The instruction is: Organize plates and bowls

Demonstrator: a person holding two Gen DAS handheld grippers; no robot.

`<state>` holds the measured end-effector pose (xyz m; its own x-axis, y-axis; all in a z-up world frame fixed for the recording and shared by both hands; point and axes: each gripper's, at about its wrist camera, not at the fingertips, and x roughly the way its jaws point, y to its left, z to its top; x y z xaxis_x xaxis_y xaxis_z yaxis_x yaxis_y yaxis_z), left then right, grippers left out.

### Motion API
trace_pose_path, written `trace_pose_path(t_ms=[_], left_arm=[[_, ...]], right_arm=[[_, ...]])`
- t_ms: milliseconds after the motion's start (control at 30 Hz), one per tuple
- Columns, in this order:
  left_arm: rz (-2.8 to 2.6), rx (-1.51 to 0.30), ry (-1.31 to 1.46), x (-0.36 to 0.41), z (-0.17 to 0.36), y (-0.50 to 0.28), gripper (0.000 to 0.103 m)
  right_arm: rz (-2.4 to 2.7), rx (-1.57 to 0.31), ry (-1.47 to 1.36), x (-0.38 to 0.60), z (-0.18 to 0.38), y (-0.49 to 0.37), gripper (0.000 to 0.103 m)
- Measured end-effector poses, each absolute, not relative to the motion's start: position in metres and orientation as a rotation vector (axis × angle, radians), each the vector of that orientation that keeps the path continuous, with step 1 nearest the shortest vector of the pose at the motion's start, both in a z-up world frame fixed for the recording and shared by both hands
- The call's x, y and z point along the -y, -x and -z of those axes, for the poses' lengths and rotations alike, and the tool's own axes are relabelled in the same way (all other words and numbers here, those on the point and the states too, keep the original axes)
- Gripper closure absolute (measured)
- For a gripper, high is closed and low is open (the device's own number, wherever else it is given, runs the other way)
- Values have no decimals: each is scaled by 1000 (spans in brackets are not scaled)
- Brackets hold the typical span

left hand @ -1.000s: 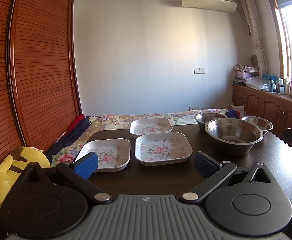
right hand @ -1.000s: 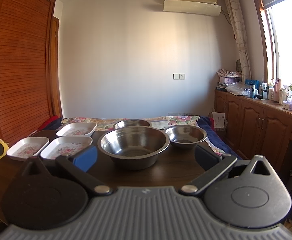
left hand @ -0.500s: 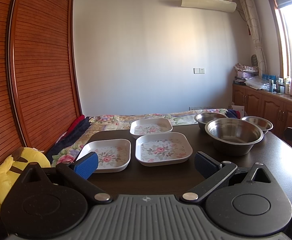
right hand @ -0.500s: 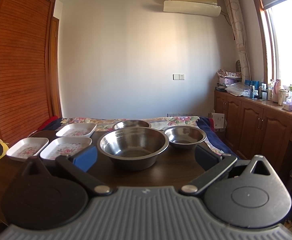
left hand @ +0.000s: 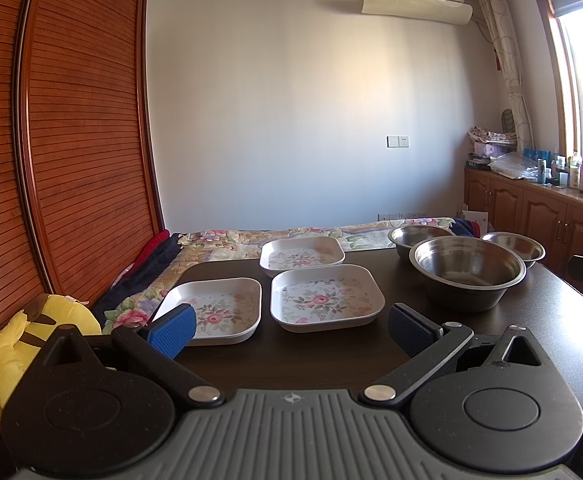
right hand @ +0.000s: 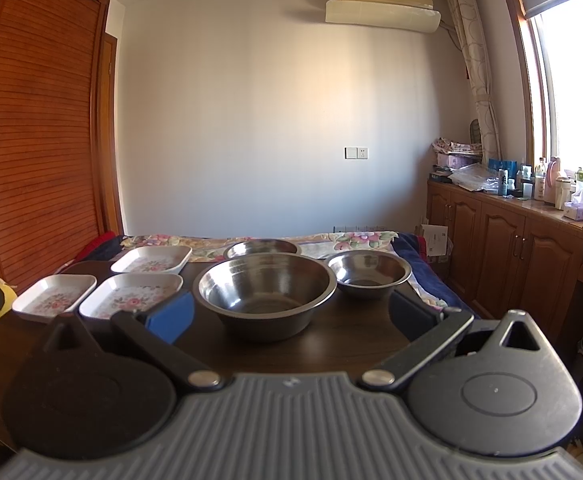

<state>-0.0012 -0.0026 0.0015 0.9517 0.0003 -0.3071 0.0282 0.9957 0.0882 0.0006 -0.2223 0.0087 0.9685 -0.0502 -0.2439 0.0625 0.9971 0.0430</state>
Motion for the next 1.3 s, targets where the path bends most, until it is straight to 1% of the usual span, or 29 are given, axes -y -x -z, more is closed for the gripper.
trace_pose_path(t_ms=[900,1300], left_arm=[[15,-319,-98,2,-4,1,0],[17,-352,-122,-4,9,-17,0]], right_arm=[[56,-246,-50,223,-7,-1,0],[14,-238,-9,200,-10,-17,0]])
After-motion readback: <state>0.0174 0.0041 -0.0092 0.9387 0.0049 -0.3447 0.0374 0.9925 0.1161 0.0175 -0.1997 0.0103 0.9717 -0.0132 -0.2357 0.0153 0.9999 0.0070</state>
